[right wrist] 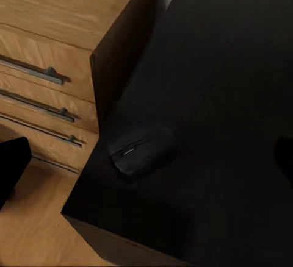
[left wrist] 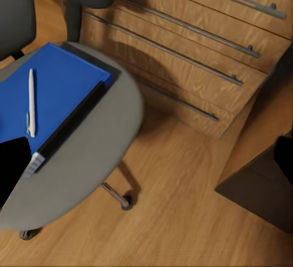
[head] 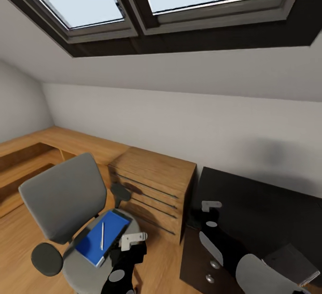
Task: In the bedroom, organize the workspace by keeping the computer under the desk, ensuring the monitor is on the desk, placing the keyboard on the desk next to the monitor, placing the mouse on the desk next to the keyboard, moving the folder from the swivel chair onto the desk next to the mouse, stacking the notebook on top of the folder with the pen on top of the notebook, and positioning the swivel chair next to the desk.
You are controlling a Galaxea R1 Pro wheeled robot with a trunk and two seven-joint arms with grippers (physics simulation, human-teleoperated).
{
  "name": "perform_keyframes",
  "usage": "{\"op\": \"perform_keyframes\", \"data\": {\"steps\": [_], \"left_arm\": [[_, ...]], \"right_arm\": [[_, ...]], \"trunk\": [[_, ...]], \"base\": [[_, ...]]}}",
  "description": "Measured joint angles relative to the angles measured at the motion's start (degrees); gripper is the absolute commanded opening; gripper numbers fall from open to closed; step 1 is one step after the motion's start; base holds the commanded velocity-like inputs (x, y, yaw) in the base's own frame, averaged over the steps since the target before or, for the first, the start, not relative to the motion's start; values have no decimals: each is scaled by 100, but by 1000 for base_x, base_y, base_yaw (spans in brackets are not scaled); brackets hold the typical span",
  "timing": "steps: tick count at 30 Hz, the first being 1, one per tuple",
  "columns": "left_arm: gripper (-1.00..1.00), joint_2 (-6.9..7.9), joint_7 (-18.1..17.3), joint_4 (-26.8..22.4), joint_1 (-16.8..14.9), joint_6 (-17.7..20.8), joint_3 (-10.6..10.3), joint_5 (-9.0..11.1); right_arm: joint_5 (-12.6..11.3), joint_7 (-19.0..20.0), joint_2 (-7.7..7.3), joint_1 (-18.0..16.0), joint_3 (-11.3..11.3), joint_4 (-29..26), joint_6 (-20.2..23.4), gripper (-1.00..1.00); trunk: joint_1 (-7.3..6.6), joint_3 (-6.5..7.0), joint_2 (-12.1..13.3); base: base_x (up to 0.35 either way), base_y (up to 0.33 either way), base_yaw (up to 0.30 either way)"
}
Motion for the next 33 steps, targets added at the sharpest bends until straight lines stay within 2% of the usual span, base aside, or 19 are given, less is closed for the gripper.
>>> {"op": "perform_keyframes", "data": {"steps": [5,10,13,17,25,29,33], "left_arm": [[100,0,0,-29,0,-2,-11,0],[100,0,-7,-165,0,0,-7,3],[100,3,-22,-392,0,0,-7,20],[100,12,-25,-591,0,8,-7,36],[100,18,-26,-735,0,16,-5,43],[100,24,-26,-772,0,17,-1,43],[100,26,-26,-786,0,17,1,50]], "right_arm": [[17,247,47,-126,-6,430,-194,100],[7,308,55,-160,-17,603,-298,100],[-107,318,61,-314,-71,974,-294,100],[-216,312,72,-398,-89,1038,-188,100],[-287,283,37,-428,-414,265,400,100],[-279,273,22,-416,-503,-134,655,100],[-277,268,14,-409,-532,-304,748,100]], "trunk": [[1,0,0],[3,0,0],[3,0,0],[69,-53,-119],[245,-197,-441],[333,-270,-601],[421,-342,-762]], "base": [[228,0,0],[50,0,0],[7,0,0],[2,0,0],[0,0,0],[0,0,0],[0,0,0]]}}
